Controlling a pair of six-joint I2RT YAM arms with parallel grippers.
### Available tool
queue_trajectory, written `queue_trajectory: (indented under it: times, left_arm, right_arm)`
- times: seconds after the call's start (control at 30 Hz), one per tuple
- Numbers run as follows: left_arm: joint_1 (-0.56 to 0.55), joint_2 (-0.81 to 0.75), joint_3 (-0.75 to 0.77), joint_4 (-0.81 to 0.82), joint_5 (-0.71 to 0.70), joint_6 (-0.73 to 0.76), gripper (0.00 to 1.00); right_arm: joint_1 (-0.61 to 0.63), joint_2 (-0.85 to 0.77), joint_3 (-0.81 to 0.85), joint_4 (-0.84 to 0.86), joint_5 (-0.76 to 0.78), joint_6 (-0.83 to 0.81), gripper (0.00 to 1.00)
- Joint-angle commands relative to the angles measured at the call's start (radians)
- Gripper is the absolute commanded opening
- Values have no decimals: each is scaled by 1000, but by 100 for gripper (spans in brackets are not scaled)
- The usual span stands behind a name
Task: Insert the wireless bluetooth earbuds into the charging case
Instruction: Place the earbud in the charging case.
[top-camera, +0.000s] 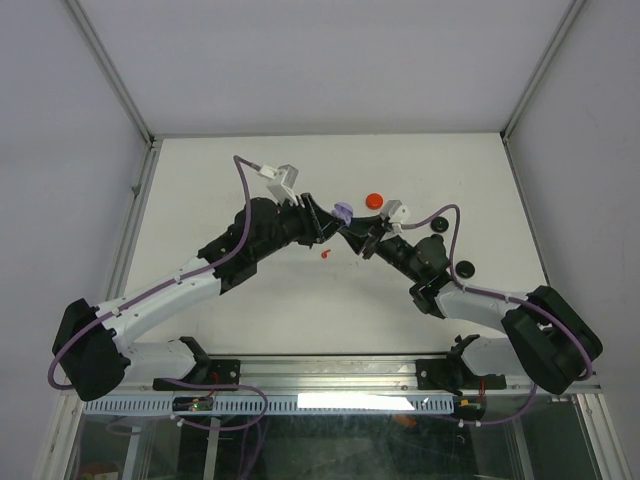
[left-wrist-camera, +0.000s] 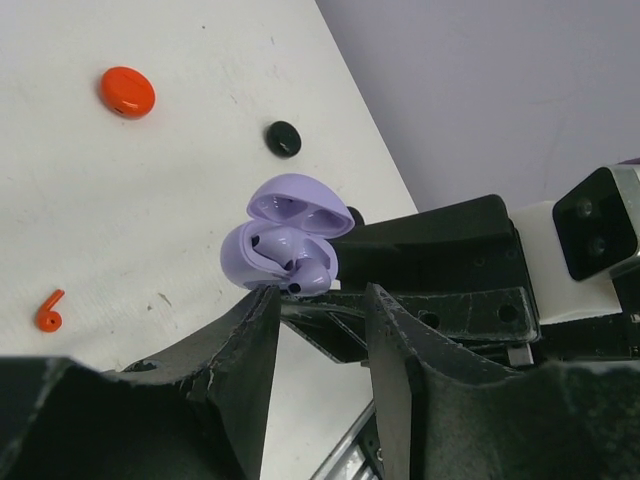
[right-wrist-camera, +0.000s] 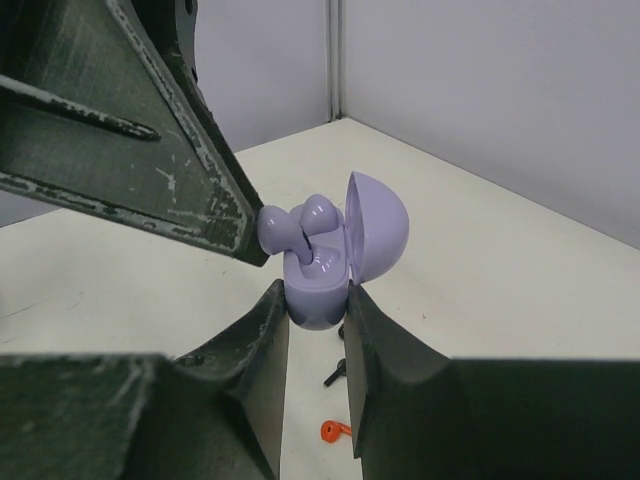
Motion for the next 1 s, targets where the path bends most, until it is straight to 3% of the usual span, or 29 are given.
queue_trajectory:
  times: [0.0,0.37,0.57,0.97]
  left_arm:
    - [-18,-9,36,9,43,11,41]
    - [-22,-4,66,7,51,72,50]
    - [-29,28,90,35,157,111,55]
    - [-63,51,120,58,184,154,55]
  right_arm:
    - [5,10,36,88,22,-11,0]
    - [6,13,38,89,3,-2,0]
    - [5,20,46,89,-11,5,0]
    - [6,21,42,94,-13,10,0]
